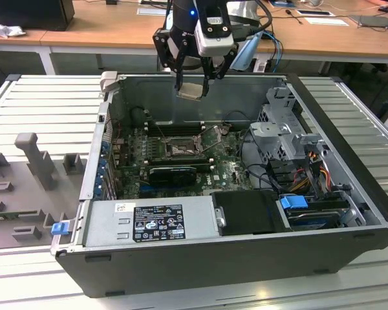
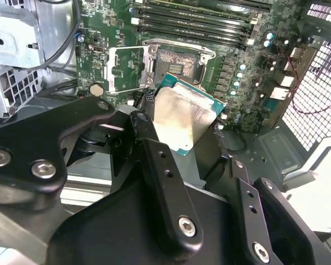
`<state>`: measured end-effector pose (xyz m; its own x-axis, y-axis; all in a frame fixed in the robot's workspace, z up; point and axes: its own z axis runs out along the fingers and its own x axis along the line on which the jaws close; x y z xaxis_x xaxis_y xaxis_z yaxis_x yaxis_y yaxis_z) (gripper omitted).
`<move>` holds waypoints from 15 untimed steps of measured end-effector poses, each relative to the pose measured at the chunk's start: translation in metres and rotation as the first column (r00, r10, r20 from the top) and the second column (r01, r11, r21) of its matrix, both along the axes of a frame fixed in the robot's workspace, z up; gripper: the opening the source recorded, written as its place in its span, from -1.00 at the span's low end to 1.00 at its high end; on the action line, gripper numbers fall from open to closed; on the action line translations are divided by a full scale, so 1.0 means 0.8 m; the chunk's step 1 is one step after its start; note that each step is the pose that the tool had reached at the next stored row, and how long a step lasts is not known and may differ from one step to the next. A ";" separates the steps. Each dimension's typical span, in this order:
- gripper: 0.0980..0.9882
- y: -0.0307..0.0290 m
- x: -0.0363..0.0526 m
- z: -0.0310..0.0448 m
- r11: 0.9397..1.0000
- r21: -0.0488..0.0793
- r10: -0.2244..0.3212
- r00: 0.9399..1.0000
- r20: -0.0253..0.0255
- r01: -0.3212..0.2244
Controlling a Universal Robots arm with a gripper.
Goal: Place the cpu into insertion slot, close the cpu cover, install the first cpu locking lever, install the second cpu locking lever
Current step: 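Place the cpu into insertion slot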
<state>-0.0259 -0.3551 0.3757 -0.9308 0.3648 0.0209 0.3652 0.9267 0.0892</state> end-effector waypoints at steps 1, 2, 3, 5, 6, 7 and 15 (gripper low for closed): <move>-0.03 0.0000 0.000 0.0000 1.000 0.000 -0.003 1.000 0.000 0.003; -0.03 0.0000 0.000 0.0000 1.000 0.000 -0.006 1.000 0.000 0.006; -0.03 0.0000 0.000 0.0000 1.000 0.000 -0.008 1.000 0.000 0.008; -0.03 0.0000 0.000 0.0000 1.000 0.000 -0.016 1.000 0.000 0.016; -0.03 0.0000 0.000 -0.0001 1.000 0.000 -0.018 1.000 0.000 0.018; -0.03 0.0000 0.000 0.0000 1.000 0.000 -0.023 1.000 0.000 0.023; -0.03 0.0000 0.000 0.0000 0.999 0.000 -0.054 0.999 0.000 0.054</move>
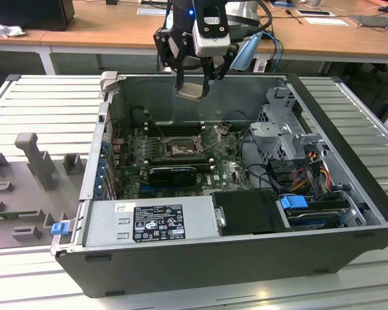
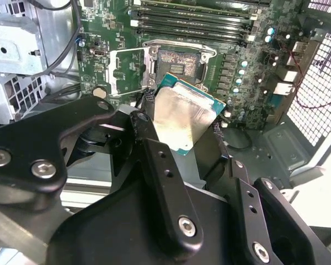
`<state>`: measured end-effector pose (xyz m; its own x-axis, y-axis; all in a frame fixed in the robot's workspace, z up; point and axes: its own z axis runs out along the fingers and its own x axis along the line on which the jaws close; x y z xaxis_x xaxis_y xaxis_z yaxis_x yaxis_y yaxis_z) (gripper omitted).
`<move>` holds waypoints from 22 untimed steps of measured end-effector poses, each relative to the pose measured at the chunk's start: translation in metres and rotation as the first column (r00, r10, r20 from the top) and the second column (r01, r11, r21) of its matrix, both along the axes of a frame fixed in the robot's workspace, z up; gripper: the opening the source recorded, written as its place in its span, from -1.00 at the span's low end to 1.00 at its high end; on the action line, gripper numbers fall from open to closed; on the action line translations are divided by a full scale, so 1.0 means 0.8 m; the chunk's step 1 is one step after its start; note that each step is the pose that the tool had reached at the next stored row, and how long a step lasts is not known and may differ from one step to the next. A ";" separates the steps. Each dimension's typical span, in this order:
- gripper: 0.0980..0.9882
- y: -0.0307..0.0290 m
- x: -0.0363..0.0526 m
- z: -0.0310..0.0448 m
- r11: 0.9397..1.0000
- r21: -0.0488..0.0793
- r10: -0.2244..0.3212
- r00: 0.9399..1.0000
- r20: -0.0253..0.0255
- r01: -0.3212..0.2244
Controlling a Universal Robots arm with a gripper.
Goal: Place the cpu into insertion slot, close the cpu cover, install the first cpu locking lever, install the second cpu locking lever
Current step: 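Place the cpu into insertion slot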
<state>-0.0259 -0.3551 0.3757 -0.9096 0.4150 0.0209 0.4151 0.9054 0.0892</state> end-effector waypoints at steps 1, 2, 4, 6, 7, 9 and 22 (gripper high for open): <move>-0.03 0.0000 0.000 0.0000 1.000 0.000 -0.006 1.000 0.000 0.006; -0.03 0.0000 0.000 0.0000 1.000 0.000 -0.012 1.000 0.000 0.012; -0.03 0.0000 0.000 0.0000 0.999 0.000 -0.033 0.999 0.000 0.033; -0.03 0.0000 0.000 0.0000 0.999 0.000 -0.046 0.999 0.000 0.046; -0.03 0.0000 0.000 0.0000 0.999 0.000 -0.051 0.999 0.000 0.051; -0.03 0.0000 0.000 -0.0010 0.998 0.000 -0.062 0.998 0.000 0.062; -0.03 0.0000 0.000 -0.0039 0.994 0.000 -0.112 0.994 0.000 0.112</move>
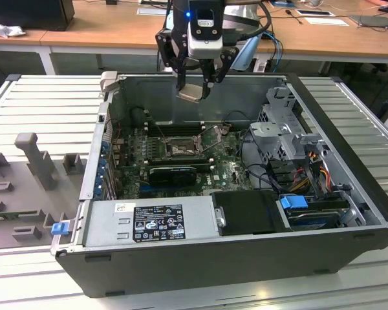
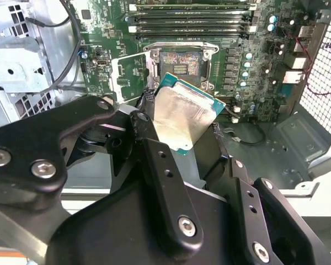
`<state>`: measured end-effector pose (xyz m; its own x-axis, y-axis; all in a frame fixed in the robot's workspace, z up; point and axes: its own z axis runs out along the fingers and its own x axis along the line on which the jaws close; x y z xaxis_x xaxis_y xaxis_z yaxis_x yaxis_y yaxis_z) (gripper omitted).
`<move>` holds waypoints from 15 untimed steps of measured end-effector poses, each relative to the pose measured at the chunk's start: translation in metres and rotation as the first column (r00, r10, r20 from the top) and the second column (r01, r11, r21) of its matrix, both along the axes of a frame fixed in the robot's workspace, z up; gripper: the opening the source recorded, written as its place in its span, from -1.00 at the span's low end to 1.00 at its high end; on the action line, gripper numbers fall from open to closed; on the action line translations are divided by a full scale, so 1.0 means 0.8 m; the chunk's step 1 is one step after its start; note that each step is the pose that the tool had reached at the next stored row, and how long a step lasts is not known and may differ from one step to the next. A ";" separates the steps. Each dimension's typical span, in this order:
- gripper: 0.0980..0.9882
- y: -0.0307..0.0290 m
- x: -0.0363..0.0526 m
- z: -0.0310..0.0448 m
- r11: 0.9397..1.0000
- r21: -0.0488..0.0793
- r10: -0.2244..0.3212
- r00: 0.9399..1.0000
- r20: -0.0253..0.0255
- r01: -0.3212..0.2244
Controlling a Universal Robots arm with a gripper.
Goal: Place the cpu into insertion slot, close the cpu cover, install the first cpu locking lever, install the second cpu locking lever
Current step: 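Place the cpu into insertion slot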
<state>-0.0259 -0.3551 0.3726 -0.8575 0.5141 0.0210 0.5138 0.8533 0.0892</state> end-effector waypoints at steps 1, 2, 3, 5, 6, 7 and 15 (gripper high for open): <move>-0.03 0.0000 0.000 0.0000 1.000 0.000 -0.007 1.000 0.000 0.007; -0.03 0.0000 0.000 0.0000 1.000 0.000 -0.012 1.000 0.000 0.012; -0.03 0.0000 0.000 0.0000 1.000 0.000 -0.022 1.000 0.000 0.022; -0.03 0.0000 0.000 0.0000 0.999 0.000 -0.043 0.999 0.000 0.043; -0.03 0.0000 0.000 0.0000 0.999 0.000 -0.051 0.999 0.000 0.051; -0.03 0.0000 0.000 0.0000 0.998 0.000 -0.057 0.998 0.000 0.057; -0.03 0.0000 0.000 0.0000 0.993 0.000 -0.116 0.993 0.000 0.116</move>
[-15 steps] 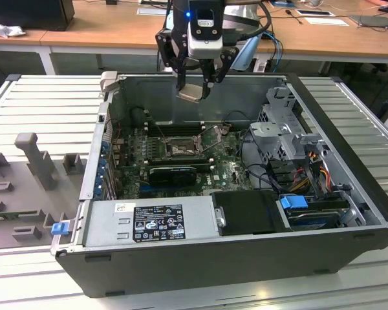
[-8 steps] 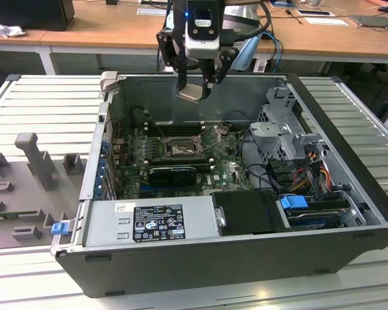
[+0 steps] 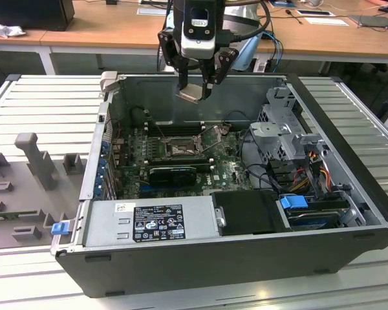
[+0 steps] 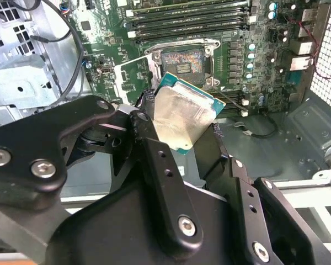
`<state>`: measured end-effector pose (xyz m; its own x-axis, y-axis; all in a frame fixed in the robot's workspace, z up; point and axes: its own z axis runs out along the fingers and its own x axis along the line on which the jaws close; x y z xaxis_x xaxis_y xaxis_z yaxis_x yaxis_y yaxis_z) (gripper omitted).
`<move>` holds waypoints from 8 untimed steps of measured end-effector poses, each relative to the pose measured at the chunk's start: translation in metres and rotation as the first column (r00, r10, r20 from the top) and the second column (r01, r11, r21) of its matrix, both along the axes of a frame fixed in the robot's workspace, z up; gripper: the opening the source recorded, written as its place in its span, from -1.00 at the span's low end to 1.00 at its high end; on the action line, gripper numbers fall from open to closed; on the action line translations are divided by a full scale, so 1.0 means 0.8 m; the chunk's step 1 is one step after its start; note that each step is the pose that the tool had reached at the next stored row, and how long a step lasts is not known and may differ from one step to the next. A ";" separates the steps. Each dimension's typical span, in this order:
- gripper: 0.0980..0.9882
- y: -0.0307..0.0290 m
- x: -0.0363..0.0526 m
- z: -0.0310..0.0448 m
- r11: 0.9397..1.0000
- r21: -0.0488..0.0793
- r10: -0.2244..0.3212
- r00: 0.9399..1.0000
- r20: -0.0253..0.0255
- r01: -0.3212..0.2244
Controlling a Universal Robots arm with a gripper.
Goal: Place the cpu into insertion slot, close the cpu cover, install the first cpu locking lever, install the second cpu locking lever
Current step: 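Place the cpu into insertion slot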
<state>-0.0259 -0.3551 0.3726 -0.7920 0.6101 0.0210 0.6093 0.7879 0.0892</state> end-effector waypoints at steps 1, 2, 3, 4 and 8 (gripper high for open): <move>-0.03 0.0000 0.000 0.0000 1.000 0.000 -0.010 1.000 0.000 0.010; -0.03 0.0000 0.000 0.0000 1.000 0.000 -0.021 1.000 0.000 0.021; -0.03 0.0000 0.000 0.0000 1.000 0.000 -0.027 1.000 0.000 0.027; -0.03 0.0000 0.000 0.0000 0.999 0.000 -0.032 0.999 0.000 0.032; -0.03 0.0000 0.000 0.0000 0.997 0.000 -0.074 0.997 0.000 0.074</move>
<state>-0.0259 -0.3551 0.3726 -0.7447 0.6671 0.0209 0.6660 0.7406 0.0891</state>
